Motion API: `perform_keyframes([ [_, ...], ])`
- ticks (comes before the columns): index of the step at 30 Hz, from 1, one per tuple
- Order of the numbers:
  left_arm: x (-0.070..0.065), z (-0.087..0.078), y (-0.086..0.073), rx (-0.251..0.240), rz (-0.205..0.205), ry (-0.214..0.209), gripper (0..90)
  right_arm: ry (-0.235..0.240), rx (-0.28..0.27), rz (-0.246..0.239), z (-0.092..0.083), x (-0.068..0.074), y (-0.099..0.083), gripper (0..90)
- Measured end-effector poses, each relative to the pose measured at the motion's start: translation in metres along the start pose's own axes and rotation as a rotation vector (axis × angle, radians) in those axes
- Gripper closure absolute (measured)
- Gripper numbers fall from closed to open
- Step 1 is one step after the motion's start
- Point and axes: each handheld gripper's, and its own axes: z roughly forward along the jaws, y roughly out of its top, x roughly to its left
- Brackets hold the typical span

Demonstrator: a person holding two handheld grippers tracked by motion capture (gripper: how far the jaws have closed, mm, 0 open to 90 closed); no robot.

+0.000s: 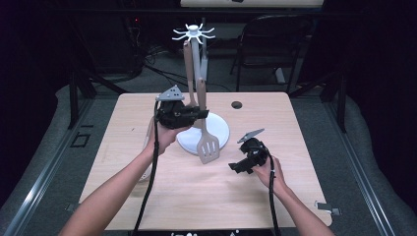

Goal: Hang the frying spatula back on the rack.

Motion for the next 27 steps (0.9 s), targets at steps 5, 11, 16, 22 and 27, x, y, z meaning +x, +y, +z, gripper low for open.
perform_keyframes([
  [5,0.002,0.004,0.011,0.0,0.005,0.0,77.0,-0.002,0.004,-0.006,0.0,0.0,0.0,4.3],
  [11,0.005,0.006,0.024,0.0,0.01,0.009,77.0,-0.002,0.01,-0.013,0.0,0.0,0.001,4.4],
  [16,0.009,0.007,0.035,-0.005,0.013,0.02,77.0,0.008,0.017,-0.01,0.001,0.0,0.002,4.5],
  [22,0.014,0.008,0.047,-0.005,0.013,0.036,77.0,0.009,0.022,-0.01,0.001,0.0,0.002,4.6],
  [27,0.017,0.007,0.056,-0.008,0.017,0.05,77.0,0.007,0.016,-0.012,0.002,0.0,0.002,4.8],
])
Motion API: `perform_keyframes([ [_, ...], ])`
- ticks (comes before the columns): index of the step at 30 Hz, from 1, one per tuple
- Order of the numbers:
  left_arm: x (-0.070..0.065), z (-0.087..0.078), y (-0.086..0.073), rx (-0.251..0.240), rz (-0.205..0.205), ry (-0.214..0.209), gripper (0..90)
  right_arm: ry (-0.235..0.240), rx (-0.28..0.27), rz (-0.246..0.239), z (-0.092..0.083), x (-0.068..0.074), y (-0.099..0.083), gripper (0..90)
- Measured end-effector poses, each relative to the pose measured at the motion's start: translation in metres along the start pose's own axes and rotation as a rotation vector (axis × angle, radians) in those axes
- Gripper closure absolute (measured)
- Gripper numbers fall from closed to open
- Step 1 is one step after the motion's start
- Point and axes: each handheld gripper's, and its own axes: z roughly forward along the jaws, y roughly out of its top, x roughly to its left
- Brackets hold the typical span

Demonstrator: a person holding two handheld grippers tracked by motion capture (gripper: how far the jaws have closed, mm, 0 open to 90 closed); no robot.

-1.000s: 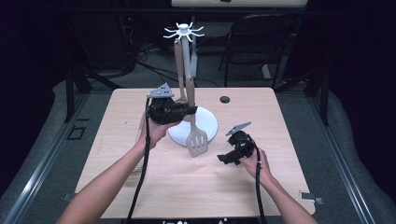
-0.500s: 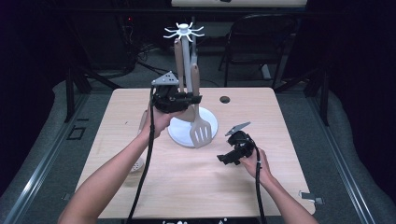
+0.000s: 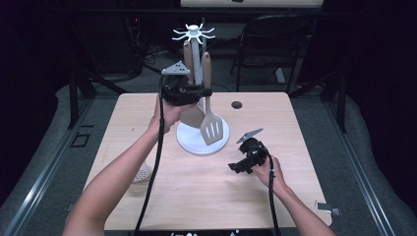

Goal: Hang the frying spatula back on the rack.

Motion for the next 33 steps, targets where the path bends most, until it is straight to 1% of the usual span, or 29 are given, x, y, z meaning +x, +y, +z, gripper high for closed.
perform_keyframes([
  [4,0.003,-0.002,0.007,-0.007,-0.004,0.011,77.0,0.002,0.002,-0.003,0.0,0.0,0.0,4.8],
  [6,0.004,-0.002,0.009,-0.008,-0.01,0.014,77.0,-0.003,-0.002,-0.003,0.001,0.0,0.0,4.8],
  [11,0.007,-0.003,0.015,-0.007,-0.016,0.021,77.0,0.004,-0.004,-0.003,0.001,0.001,0.0,4.9],
  [14,0.009,-0.003,0.016,-0.007,-0.028,0.023,77.0,0.002,0.0,-0.005,0.001,0.0,0.0,4.9],
  [18,0.012,-0.002,0.018,-0.003,-0.043,0.029,77.0,0.008,-0.004,-0.003,0.001,0.0,0.0,4.9],
  [20,0.014,-0.002,0.018,0.003,-0.044,0.033,77.0,0.008,-0.008,-0.009,0.002,0.0,0.0,5.0],
  [21,0.014,-0.001,0.019,0.003,-0.053,0.034,77.0,0.006,-0.006,-0.012,0.002,0.0,0.0,5.0],
  [29,0.022,0.003,0.016,0.012,-0.081,0.062,77.0,0.011,0.0,-0.003,0.002,0.001,0.0,5.1],
  [33,0.023,0.004,0.016,0.011,-0.084,0.08,77.0,-0.002,0.018,-0.011,0.001,0.0,0.0,5.2],
])
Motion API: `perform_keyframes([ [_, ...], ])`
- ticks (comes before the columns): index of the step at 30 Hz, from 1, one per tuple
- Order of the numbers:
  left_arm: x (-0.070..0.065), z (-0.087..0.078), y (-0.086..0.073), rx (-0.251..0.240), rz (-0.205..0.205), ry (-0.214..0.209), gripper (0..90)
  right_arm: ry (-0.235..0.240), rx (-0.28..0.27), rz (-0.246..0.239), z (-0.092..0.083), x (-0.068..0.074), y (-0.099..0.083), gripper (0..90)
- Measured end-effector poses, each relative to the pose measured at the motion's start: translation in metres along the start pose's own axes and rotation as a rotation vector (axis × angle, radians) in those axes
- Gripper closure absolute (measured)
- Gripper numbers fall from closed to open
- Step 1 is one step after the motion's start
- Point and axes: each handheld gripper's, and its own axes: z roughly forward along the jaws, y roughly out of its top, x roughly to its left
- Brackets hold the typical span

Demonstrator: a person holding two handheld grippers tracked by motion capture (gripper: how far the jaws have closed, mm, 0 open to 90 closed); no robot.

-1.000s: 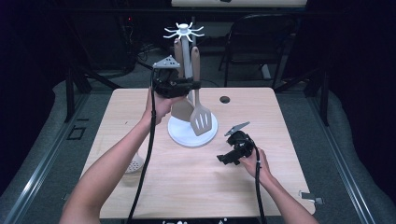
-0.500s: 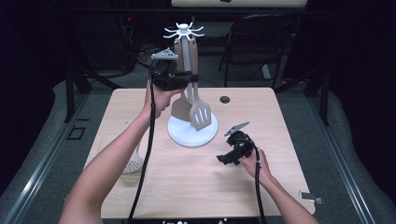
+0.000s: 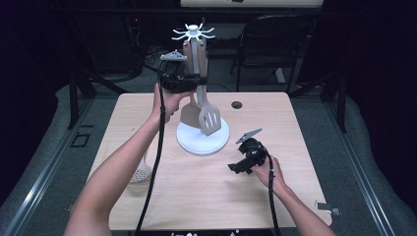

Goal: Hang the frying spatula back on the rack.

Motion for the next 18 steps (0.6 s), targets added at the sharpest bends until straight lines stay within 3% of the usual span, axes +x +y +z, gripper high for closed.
perform_keyframes([
  [9,-0.0065,0.0022,0.0007,0.003,0.063,0.106,76.9,0.002,0.002,-0.004,0.0002,0.0004,0.0002,5.3],
  [18,-0.0099,0.0011,-0.0013,-0.002,0.085,0.138,76.4,0.006,0.003,-0.01,0.0005,0.0003,0.0003,5.4],
])
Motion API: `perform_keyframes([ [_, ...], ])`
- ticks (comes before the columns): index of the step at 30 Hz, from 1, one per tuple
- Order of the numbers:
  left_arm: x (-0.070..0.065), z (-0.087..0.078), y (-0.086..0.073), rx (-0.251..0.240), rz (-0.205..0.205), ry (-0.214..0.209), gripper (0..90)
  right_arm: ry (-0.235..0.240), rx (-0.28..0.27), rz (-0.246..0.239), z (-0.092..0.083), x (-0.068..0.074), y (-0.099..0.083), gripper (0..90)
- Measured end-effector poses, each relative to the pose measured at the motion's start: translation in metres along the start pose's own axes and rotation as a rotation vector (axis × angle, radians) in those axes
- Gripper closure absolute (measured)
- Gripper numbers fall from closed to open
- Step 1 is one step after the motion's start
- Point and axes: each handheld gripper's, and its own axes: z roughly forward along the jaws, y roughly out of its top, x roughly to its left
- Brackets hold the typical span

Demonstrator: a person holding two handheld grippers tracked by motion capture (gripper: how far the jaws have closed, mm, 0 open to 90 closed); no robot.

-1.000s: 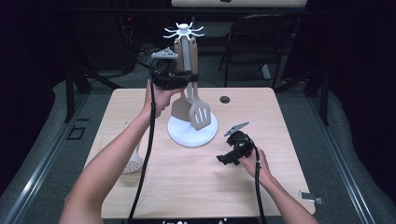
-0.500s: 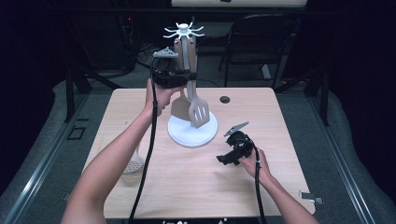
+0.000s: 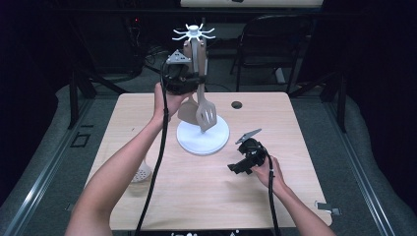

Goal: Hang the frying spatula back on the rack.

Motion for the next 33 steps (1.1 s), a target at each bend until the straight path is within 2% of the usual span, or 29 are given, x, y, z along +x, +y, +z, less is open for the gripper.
perform_keyframes([
  [5,-0.005,-0.004,-0.002,-0.004,0.024,0.017,74.6,0.0,-0.004,0.003,0.0,0.001,0.0,5.4],
  [12,-0.014,-0.013,-0.006,-0.013,0.069,0.023,65.0,0.011,-0.005,0.008,0.001,0.001,0.0,5.5],
  [18,-0.021,-0.021,-0.009,-0.013,0.115,0.064,54.5,0.011,0.002,0.008,0.001,0.001,0.0,5.6],
  [21,-0.021,-0.026,-0.011,-0.027,0.114,0.069,54.0,0.005,0.005,0.005,0.0,0.001,0.0,5.7],
  [25,-0.023,-0.035,-0.014,-0.042,0.119,0.063,56.3,0.0,0.008,-0.001,0.0,0.001,0.0,5.7],
  [27,-0.023,-0.039,-0.014,-0.047,0.127,0.06,59.6,0.002,-0.008,0.002,0.001,0.001,0.0,5.8],
  [33,-0.018,-0.05,-0.015,-0.063,0.146,0.072,78.1,0.003,0.005,0.004,0.001,0.002,0.0,6.0],
])
